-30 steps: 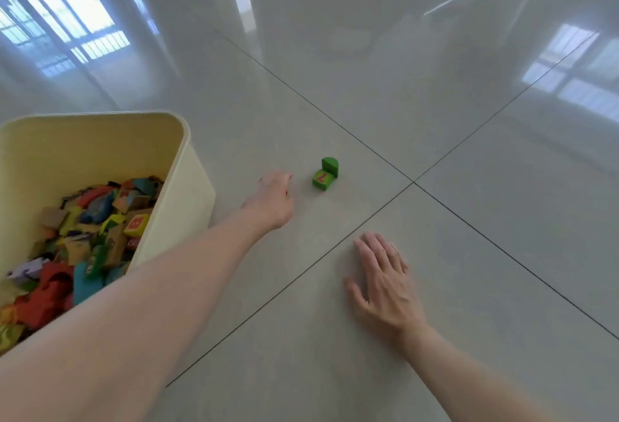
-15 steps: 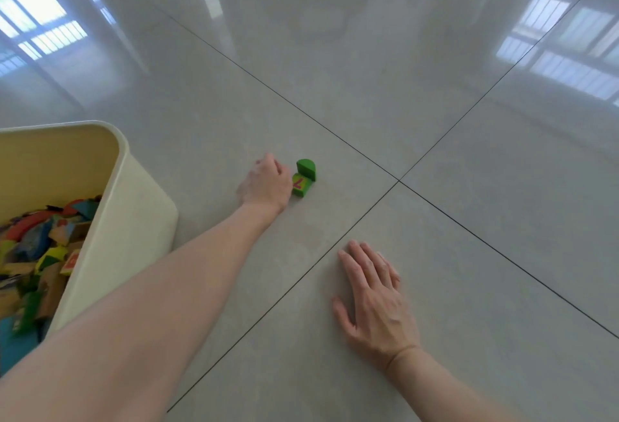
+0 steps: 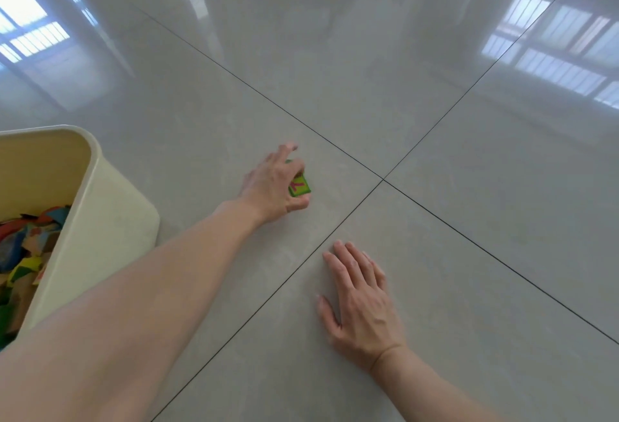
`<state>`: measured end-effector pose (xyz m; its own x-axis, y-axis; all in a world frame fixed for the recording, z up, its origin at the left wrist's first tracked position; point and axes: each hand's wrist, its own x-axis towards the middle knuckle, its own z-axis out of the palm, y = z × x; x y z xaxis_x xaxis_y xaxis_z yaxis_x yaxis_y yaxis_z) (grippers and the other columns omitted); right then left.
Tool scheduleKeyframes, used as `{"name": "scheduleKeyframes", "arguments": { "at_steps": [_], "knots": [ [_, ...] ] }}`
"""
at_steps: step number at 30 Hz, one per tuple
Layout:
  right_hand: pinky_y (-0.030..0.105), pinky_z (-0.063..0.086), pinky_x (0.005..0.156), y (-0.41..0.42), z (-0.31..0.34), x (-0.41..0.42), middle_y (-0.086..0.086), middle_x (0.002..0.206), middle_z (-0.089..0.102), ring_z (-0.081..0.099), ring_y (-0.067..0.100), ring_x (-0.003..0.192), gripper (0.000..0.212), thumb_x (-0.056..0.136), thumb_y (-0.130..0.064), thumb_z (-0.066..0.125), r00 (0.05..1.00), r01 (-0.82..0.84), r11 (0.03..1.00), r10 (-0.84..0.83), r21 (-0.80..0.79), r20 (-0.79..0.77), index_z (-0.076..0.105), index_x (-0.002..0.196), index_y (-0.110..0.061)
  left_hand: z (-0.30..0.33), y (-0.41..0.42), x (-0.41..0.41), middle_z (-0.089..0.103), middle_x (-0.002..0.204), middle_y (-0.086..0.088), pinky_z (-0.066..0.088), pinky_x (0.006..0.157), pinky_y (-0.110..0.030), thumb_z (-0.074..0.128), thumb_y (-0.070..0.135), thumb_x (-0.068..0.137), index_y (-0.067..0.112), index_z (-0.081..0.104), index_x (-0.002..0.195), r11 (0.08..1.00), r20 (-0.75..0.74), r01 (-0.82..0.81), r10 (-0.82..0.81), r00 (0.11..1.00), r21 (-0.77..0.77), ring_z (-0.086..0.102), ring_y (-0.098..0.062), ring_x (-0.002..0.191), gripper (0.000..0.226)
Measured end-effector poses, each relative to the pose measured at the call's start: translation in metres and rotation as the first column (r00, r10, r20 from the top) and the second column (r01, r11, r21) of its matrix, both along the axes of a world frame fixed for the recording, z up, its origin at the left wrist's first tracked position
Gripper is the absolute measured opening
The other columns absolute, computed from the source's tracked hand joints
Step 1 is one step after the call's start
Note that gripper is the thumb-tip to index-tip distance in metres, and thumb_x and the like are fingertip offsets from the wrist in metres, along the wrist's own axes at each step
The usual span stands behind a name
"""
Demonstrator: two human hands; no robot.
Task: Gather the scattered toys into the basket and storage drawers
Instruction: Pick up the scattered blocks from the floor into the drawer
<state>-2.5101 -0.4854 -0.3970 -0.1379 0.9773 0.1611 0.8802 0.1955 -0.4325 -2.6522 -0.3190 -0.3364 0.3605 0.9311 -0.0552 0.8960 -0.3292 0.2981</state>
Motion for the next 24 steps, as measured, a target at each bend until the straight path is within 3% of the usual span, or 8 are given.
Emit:
{"name": "scheduleKeyframes", "arguments": {
  "at_steps": [2,8,13,16,18,20,22,24],
  "knots": [
    [0.035,0.025,0.107,0.000,0.000,0.000,0.008,0.137,0.052,0.039,0.023,0.130,0.057,0.078,-0.043,0.045,1.000,0.005,1.000,-0.005,-0.002,0.000,0.043,0.128,-0.015,-0.004,0.003,0.005,0.035,0.132,-0.001,0.032,0.080,-0.027,0.065,0.038,0.080,0.015,0.054,0.103,0.988,-0.071,0.060,-0.071,0.995,-0.145,0.046,-0.024,0.114,0.035],
    [0.033,0.024,0.106,0.000,0.001,-0.001,0.008,0.135,0.054,0.036,0.021,0.129,0.057,0.078,-0.043,0.045,1.000,0.007,1.000,-0.008,0.011,0.014,0.043,0.128,-0.016,0.001,-0.008,0.005,0.036,0.100,-0.003,0.034,0.072,-0.025,0.066,0.034,0.081,0.017,0.044,0.087,0.960,-0.035,-0.033,0.024,0.999,-0.279,0.049,-0.025,0.092,0.029],
    [0.033,0.025,0.105,0.000,0.006,-0.001,0.006,0.134,0.054,0.034,0.020,0.129,0.057,0.078,-0.044,0.044,1.000,0.005,1.000,-0.005,-0.018,0.021,0.042,0.128,-0.016,0.079,-0.046,-0.012,0.039,0.095,0.002,0.027,0.064,-0.025,0.064,0.041,0.082,0.016,0.050,0.096,0.989,0.013,0.106,-0.105,0.994,-0.106,0.043,-0.017,0.077,0.032],
    [0.031,0.023,0.104,-0.001,0.007,-0.001,0.006,0.136,0.053,0.034,0.020,0.129,0.058,0.077,-0.045,0.043,0.999,-0.016,0.994,0.020,-0.105,0.037,0.042,0.127,-0.017,0.126,-0.083,-0.054,0.042,0.093,0.008,0.032,0.061,-0.026,0.062,0.046,0.080,0.022,0.048,0.094,0.995,0.089,0.090,-0.094,0.992,0.049,0.045,-0.006,0.068,0.031],
    [0.027,0.018,0.109,0.000,0.008,-0.002,0.002,0.145,0.042,0.029,0.019,0.136,0.066,0.074,-0.052,0.036,0.999,-0.010,0.989,0.017,-0.147,0.049,0.041,0.131,-0.019,0.143,-0.109,-0.094,0.043,0.094,0.010,0.038,0.063,-0.028,0.060,0.048,0.080,0.025,0.049,0.094,0.991,0.096,0.006,-0.019,0.995,0.134,0.048,-0.004,0.067,0.029],
    [0.026,0.013,0.111,0.005,0.023,-0.007,-0.004,0.152,0.029,0.020,0.016,0.141,0.075,0.073,-0.059,0.026,1.000,0.012,0.960,-0.020,-0.279,-0.023,0.037,0.137,-0.021,0.148,-0.132,-0.139,0.045,0.098,0.008,0.040,0.064,-0.031,0.060,0.047,0.080,0.021,0.052,0.097,0.963,0.093,-0.154,0.136,0.986,0.222,0.053,-0.012,0.070,0.032],
    [0.029,0.021,0.108,0.012,0.053,-0.020,0.001,0.146,0.039,0.030,0.018,0.135,0.057,0.087,-0.049,0.037,0.972,0.074,0.907,-0.158,-0.415,-0.172,0.036,0.136,-0.020,0.145,-0.147,-0.181,0.047,0.101,0.001,0.040,0.065,-0.033,0.059,0.047,0.080,0.015,0.054,0.098,0.912,0.094,-0.329,0.316,0.944,0.246,0.056,-0.025,0.081,0.037],
    [0.031,0.029,0.100,0.016,0.088,-0.052,0.001,0.137,0.048,0.041,0.020,0.126,0.043,0.094,-0.032,0.047,0.910,0.087,0.904,-0.243,-0.418,-0.337,0.038,0.135,-0.019,0.144,-0.160,-0.221,0.046,0.105,-0.003,0.041,0.066,-0.034,0.054,0.051,0.081,0.015,0.053,0.102,0.878,0.032,-0.436,0.439,0.898,0.197,0.056,-0.029,0.087,0.042]
  ]
}}
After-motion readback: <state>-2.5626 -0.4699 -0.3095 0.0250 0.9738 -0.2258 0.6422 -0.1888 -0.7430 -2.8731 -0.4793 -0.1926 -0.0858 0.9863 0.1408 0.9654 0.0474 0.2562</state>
